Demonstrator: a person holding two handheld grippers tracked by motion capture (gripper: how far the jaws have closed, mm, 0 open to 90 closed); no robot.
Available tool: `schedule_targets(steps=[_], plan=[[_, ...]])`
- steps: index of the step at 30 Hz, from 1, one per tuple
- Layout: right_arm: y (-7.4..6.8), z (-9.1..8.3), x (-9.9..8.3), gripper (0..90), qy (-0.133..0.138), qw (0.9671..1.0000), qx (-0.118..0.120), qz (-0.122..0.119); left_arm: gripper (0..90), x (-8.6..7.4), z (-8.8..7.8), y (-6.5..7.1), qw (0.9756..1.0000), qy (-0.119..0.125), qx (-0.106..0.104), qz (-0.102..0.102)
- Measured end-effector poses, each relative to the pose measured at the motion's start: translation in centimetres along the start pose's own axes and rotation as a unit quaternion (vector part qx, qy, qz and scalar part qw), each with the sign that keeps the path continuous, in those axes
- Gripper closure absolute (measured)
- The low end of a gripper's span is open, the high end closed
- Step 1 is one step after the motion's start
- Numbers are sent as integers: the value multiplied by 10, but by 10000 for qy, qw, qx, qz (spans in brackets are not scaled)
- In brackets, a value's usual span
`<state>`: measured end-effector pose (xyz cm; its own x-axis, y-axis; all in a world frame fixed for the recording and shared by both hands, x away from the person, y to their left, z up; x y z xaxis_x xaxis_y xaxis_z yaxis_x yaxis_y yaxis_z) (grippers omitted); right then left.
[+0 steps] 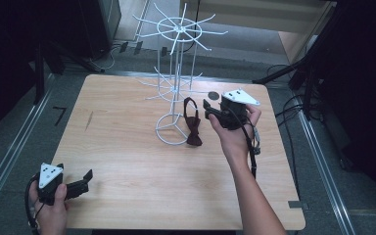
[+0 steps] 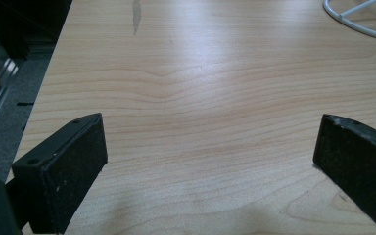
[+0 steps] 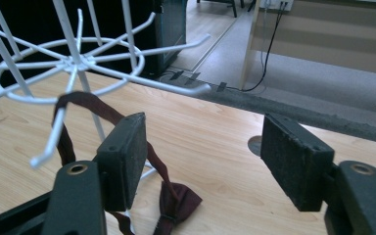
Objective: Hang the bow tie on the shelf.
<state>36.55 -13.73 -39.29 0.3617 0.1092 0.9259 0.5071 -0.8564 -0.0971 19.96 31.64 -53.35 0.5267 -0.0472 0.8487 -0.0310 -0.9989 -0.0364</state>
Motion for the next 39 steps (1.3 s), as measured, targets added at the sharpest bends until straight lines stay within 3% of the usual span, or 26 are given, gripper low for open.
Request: schedule_targets(steps=[14, 39], plan=[[20, -29, -25, 202, -44, 10000, -39, 43, 1, 0, 0, 0, 10000, 14, 15, -1], [57, -72, -94, 97, -235, 9991, -139, 323, 1, 0, -1, 0, 10000, 17, 27, 12]])
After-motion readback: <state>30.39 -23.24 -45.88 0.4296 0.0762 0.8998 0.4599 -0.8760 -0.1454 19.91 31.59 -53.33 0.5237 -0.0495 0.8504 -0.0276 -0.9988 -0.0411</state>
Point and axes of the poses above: each handheld gripper's, and its own axes: z roughly forward along the jaws, x roughly out of its top, y roughly to its right, the point moved 2 cm from there along z, roughly forward along the jaws, and after that the axes turned 8 degrees about x, right-handed, at the moved point
